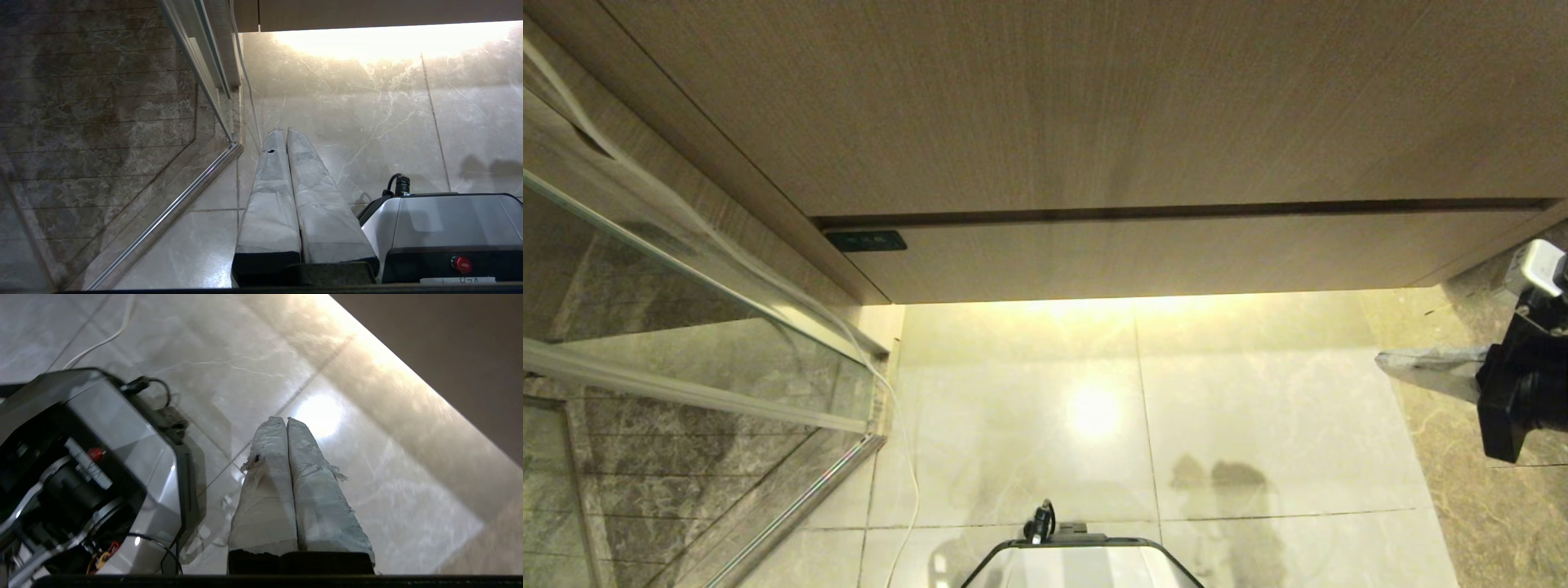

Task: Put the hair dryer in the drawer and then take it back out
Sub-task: Close the drawer

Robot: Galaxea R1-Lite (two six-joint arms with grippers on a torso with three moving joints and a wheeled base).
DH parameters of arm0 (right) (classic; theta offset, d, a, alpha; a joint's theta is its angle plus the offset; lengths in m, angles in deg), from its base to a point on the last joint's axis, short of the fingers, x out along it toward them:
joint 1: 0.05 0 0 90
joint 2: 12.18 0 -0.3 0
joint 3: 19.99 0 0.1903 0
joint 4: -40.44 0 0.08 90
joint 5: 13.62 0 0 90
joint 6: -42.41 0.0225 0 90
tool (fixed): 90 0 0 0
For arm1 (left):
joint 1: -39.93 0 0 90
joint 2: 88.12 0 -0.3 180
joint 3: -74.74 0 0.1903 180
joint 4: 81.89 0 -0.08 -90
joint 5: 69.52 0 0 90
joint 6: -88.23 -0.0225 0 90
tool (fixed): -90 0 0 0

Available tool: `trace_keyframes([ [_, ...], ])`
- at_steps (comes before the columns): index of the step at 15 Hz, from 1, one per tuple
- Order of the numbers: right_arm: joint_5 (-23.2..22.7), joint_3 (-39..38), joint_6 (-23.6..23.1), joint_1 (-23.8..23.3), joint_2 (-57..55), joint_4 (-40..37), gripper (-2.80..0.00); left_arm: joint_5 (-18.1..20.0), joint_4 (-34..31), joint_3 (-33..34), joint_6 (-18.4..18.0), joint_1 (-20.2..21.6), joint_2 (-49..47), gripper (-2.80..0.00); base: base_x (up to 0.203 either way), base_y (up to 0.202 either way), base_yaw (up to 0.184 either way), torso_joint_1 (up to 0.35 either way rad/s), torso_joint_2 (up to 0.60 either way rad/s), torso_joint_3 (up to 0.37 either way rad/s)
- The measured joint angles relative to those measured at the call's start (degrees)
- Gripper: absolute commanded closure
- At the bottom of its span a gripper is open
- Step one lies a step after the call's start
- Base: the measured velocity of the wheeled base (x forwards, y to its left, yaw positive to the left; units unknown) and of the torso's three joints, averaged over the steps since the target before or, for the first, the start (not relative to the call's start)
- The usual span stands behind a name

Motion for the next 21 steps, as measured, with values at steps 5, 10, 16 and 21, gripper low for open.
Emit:
trace_keyframes([
  [5, 0.2, -2.9, -4.8, 10.7, 4.6, 3.3, 0.00, 0.0, 0.0, 0.0, 0.0, 0.0, 0.0, 0.00, 0.000, 0.000, 0.000, 0.000, 0.00, 0.000],
  [10, 0.5, -3.8, -15.5, 14.9, 4.2, 4.6, 0.00, 0.0, 0.0, 0.0, 0.0, 0.0, 0.0, 0.00, 0.000, 0.000, 0.000, 0.000, 0.00, 0.000],
  [16, 7.2, 2.7, -7.1, 18.5, -0.9, 2.1, -2.80, 0.0, 0.0, 0.0, 0.0, 0.0, 0.0, 0.00, 0.000, 0.000, 0.000, 0.000, 0.00, 0.000],
  [21, 18.7, 10.9, 0.7, 23.5, -8.4, 3.7, -2.80, 0.0, 0.0, 0.0, 0.0, 0.0, 0.0, 0.00, 0.000, 0.000, 0.000, 0.000, 0.00, 0.000],
])
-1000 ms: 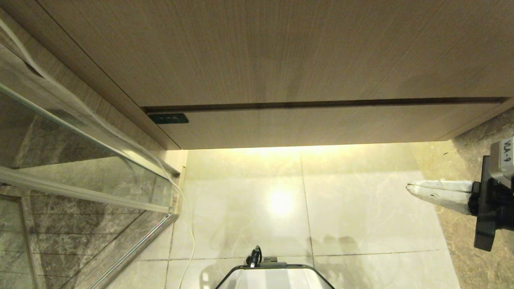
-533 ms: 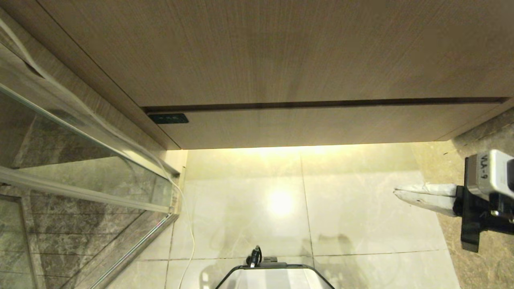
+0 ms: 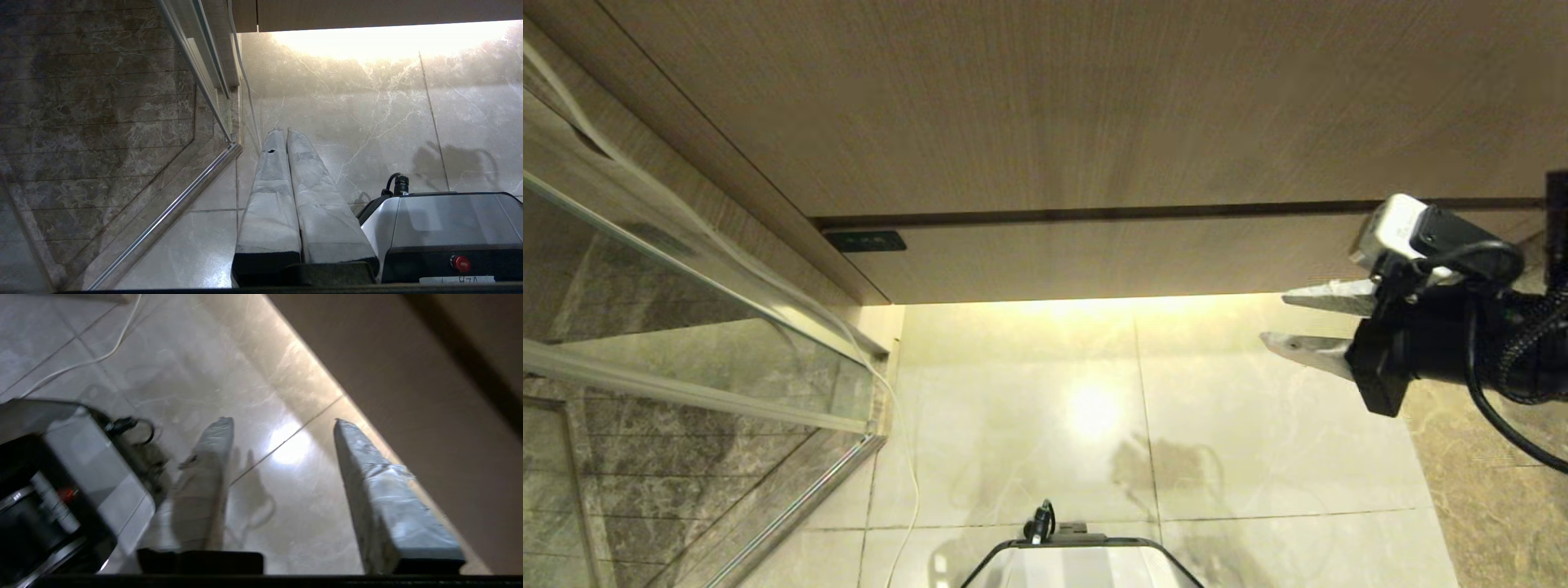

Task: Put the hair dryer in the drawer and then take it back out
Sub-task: Close the drawer, then pull open the drawer

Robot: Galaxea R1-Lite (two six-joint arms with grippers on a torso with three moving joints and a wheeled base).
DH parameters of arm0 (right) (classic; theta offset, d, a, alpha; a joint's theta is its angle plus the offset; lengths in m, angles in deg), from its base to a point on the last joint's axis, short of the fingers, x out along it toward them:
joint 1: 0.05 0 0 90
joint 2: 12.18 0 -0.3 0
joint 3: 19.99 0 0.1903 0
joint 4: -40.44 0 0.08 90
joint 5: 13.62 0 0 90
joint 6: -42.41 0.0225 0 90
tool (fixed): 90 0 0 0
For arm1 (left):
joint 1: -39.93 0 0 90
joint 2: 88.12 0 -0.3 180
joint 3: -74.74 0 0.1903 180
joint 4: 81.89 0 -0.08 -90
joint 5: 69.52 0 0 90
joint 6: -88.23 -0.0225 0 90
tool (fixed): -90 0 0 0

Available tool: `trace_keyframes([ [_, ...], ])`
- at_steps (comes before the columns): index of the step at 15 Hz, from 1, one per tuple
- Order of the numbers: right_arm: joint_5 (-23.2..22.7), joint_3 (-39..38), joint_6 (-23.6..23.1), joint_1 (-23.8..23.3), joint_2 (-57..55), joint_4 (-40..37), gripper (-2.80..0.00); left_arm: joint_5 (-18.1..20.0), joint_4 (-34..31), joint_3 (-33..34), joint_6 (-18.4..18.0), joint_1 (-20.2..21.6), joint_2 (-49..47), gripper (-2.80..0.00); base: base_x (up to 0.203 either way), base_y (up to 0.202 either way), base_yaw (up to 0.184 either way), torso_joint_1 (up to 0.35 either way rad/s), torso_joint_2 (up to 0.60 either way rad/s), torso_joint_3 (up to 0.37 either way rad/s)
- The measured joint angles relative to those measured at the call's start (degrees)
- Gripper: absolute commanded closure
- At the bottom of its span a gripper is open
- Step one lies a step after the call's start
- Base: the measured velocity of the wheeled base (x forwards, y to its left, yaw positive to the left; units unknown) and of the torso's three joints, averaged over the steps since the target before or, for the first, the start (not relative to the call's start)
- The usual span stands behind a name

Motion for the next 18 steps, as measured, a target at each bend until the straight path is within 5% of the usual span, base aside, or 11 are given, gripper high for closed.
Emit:
trace_keyframes([
  [3, 2.3, 2.0, -4.7, 1.6, -3.9, 6.5, -2.80, 0.0, 0.0, 0.0, 0.0, 0.0, 0.0, 0.00, 0.000, 0.000, 0.000, 0.000, 0.00, 0.000],
  [10, 6.9, 2.4, -32.4, -1.9, -8.7, 9.0, -2.80, 0.0, 0.0, 0.0, 0.0, 0.0, 0.0, 0.00, 0.000, 0.000, 0.000, 0.000, 0.00, 0.000],
  [18, 8.2, 4.2, -33.0, -2.6, -16.6, 19.2, -2.80, 0.0, 0.0, 0.0, 0.0, 0.0, 0.0, 0.00, 0.000, 0.000, 0.000, 0.000, 0.00, 0.000],
])
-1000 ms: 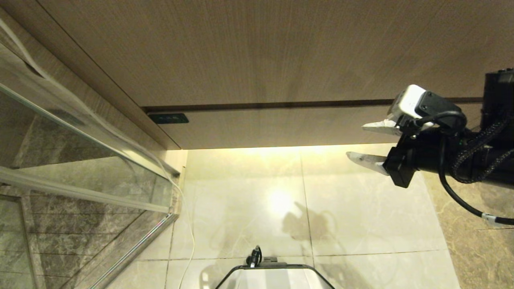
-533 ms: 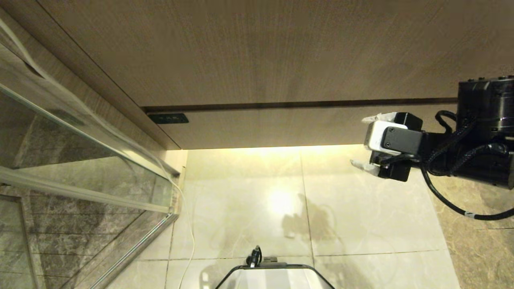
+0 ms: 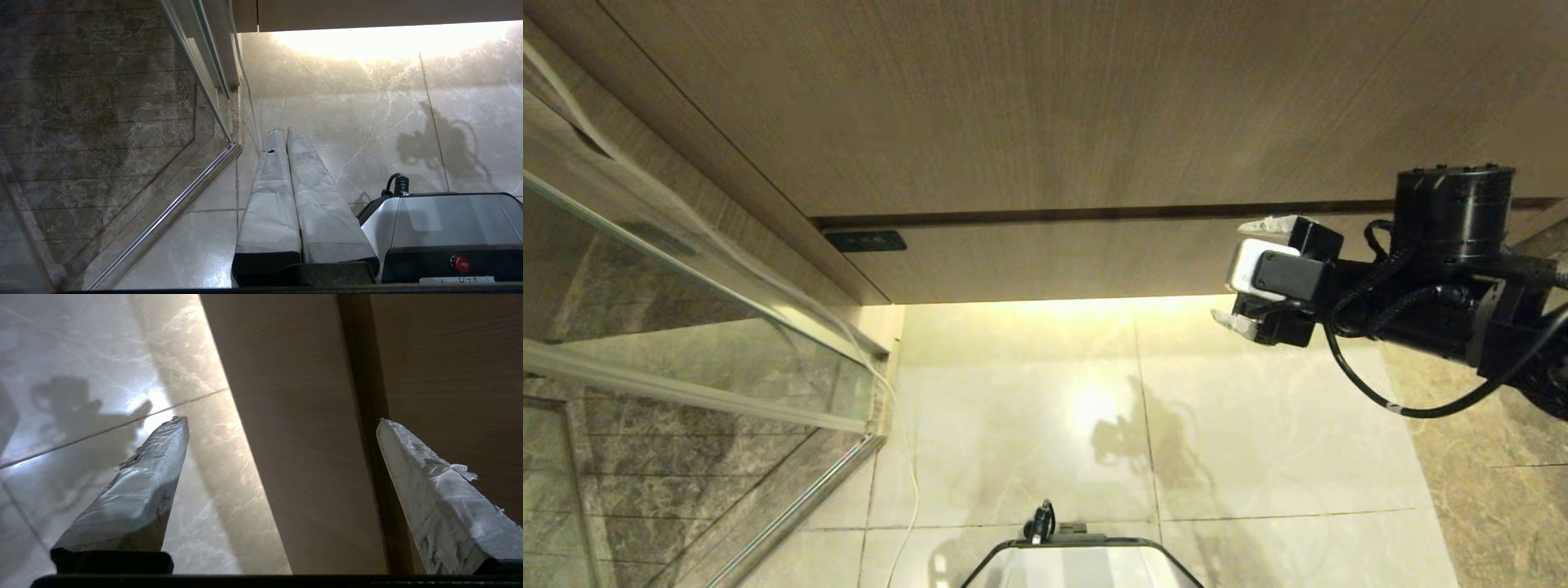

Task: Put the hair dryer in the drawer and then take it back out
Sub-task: Pull open the drawer

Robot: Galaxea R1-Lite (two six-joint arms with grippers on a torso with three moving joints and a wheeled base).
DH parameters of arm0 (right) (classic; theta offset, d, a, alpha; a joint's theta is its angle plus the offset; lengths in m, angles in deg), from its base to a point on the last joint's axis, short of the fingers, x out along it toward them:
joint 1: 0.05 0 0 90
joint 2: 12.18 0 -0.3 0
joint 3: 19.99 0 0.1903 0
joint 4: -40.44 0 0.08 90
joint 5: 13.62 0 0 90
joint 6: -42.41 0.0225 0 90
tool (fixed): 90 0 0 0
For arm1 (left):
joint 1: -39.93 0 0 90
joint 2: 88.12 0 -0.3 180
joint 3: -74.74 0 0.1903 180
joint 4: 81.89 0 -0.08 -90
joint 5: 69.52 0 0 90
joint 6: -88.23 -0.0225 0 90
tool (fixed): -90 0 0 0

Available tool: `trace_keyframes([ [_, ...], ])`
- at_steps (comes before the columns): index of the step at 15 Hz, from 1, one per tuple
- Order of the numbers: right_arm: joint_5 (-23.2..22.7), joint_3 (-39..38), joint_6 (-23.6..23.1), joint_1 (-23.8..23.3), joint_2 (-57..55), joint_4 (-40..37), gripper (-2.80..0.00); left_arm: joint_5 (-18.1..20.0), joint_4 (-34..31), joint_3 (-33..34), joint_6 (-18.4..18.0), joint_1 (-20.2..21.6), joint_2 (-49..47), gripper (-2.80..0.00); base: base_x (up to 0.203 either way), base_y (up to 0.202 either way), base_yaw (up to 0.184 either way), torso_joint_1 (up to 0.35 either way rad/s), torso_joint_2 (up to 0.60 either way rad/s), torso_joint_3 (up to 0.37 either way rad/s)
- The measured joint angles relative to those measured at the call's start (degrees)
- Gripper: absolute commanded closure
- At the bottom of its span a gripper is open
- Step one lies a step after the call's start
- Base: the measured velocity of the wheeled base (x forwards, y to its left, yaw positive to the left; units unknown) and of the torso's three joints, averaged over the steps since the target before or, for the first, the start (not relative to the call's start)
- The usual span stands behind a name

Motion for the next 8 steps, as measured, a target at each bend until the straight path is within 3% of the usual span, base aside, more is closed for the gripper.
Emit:
trace_keyframes([
  [5, 2.1, 4.3, 0.7, -0.4, -5.7, 4.0, -2.80, 0.0, 0.0, 0.0, 0.0, 0.0, 0.0, 0.00, 0.000, 0.000, 0.000, 0.000, 0.00, 0.000],
  [8, 2.2, 5.2, 5.1, -0.8, -7.8, 4.0, -2.80, 0.0, 0.0, 0.0, 0.0, 0.0, 0.0, 0.00, 0.000, 0.000, 0.000, 0.000, 0.00, 0.000],
])
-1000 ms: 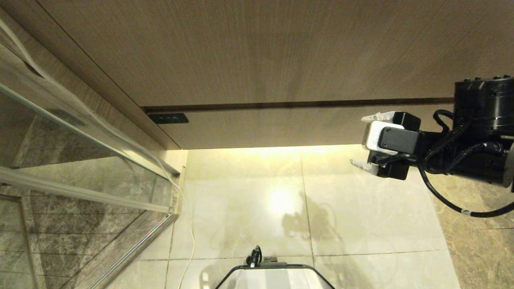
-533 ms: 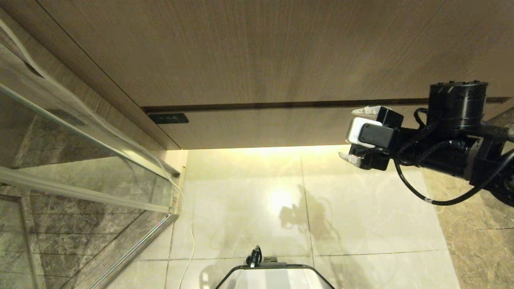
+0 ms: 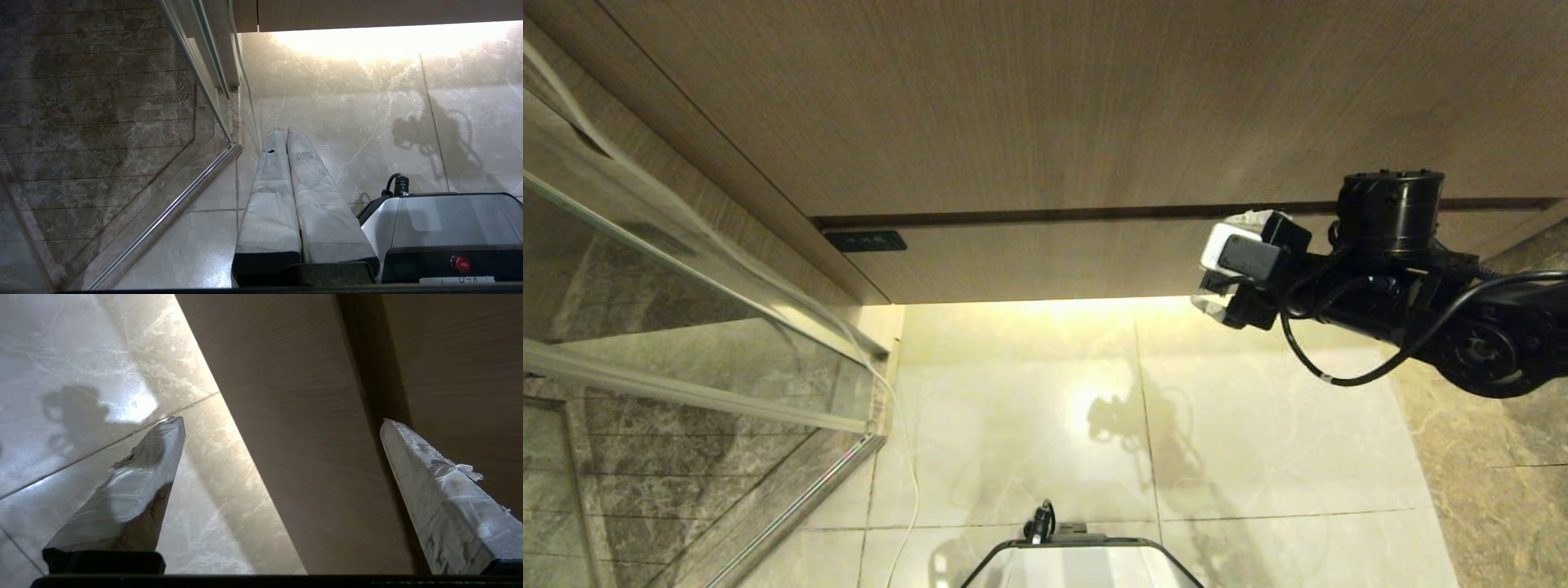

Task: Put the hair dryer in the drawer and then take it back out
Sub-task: Pull open the drawer

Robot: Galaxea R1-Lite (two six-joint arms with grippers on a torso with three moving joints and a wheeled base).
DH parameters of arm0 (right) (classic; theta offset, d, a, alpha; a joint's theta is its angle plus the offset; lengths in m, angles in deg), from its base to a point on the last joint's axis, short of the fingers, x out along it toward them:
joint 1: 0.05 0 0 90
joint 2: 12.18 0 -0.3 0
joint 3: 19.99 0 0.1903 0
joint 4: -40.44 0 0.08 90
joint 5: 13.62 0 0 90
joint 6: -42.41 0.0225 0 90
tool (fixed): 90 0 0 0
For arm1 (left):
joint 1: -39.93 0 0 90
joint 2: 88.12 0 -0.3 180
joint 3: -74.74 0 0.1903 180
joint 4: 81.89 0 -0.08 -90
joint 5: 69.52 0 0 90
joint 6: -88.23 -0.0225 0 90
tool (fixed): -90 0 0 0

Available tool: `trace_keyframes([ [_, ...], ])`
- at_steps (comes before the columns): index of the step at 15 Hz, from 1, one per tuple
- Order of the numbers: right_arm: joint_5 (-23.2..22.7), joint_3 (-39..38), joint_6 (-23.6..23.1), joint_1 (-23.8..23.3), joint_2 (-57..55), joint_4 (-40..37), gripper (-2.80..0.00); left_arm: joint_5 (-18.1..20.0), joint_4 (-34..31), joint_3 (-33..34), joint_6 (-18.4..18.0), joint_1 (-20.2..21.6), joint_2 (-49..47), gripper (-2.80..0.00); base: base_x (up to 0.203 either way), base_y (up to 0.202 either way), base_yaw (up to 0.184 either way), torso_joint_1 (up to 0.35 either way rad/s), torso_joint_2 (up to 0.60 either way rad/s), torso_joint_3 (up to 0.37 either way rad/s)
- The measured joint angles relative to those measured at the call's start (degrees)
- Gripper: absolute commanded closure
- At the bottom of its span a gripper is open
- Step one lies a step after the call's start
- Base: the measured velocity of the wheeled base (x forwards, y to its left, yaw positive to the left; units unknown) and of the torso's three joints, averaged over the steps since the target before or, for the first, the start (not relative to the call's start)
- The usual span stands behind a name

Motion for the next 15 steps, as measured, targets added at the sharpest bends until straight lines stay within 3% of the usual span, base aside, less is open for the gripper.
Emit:
trace_keyframes([
  [8, -2.6, 1.4, 0.4, -2.3, -3.3, 8.6, -2.80, 0.0, 0.0, 0.0, 0.0, 0.0, 0.0, 0.00, 0.000, 0.000, 0.000, 0.000, 0.00, 0.000],
  [10, -7.6, 1.2, -0.8, -2.9, -3.5, 9.5, -2.80, 0.0, 0.0, 0.0, 0.0, 0.0, 0.0, 0.00, 0.000, 0.000, 0.000, 0.000, 0.00, 0.000],
  [15, -21.1, 0.5, -14.3, -6.7, -3.6, 9.4, -2.80, 0.0, 0.0, 0.0, 0.0, 0.0, 0.0, 0.00, 0.000, 0.000, 0.000, 0.000, 0.00, 0.000],
])
